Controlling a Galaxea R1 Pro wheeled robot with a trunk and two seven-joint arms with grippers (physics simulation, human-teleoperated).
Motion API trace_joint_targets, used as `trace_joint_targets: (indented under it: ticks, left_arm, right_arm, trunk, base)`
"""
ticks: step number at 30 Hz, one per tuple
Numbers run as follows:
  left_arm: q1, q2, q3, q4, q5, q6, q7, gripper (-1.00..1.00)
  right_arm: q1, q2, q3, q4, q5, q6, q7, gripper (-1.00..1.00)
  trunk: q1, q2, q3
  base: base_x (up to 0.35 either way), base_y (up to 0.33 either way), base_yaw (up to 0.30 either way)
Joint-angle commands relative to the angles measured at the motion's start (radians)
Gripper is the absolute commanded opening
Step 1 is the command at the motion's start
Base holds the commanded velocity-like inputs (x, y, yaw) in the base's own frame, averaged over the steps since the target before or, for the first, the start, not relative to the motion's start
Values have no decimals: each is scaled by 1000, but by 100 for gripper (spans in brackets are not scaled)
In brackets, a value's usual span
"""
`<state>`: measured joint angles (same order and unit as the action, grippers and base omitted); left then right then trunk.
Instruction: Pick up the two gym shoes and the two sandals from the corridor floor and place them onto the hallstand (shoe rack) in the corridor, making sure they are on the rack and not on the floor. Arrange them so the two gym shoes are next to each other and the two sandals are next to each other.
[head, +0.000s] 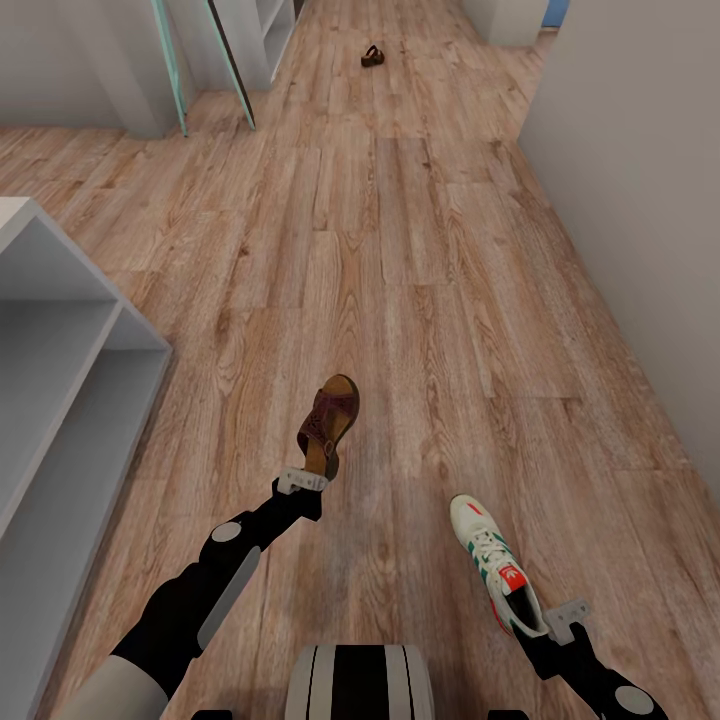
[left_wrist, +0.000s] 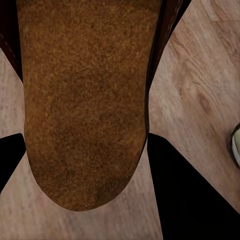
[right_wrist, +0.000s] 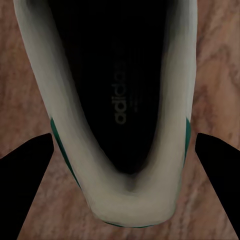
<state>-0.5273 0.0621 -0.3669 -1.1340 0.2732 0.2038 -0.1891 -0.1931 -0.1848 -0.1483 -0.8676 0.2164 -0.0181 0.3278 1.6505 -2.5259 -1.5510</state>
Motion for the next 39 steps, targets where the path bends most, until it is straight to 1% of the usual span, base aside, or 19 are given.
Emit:
trace_joint_targets:
  ticks: [1,9,26,30,33,34,39]
  left_arm:
    - [0,1,-1,-1,7,6,-1,-100]
    - [0,1,-1,-1,7,6,-1,-100]
    - [0,3,1,-9,7,7,0,-100]
    - [8,11,2,-32,12,12,1,-100]
    - [27,19,3,-49,15,17,2,-100]
    - [45,33,4,-67,18,21,3,-100]
    - [58,59,5,-84,18,22,5,-100]
  right_arm:
    - [0,1,-4,-1,11,-2,7,-100]
    - [0,1,-4,-1,11,-2,6,-100]
    - [0,1,-1,1,11,-5,5,-100]
    - [0,1,-1,-2,11,-5,5,-100]
    - [0,1,-2,-4,11,-5,5,-100]
    - [0,1,-2,-5,11,-5,4,-100]
    - [0,1,-2,-6,10,-5,5,-100]
  trunk:
    - [0,0,-1]
    - [0,0,-1]
    - [-8,4,65]
    - [-10,5,81]
    - [-11,5,92]
    - [-11,6,96]
    - [-14,7,115]
  base:
    - [0,0,0]
    - [0,0,0]
    - [0,0,0]
    - [0,0,0]
    - [0,0,0]
    - [0,0,0]
    - [0,0,0]
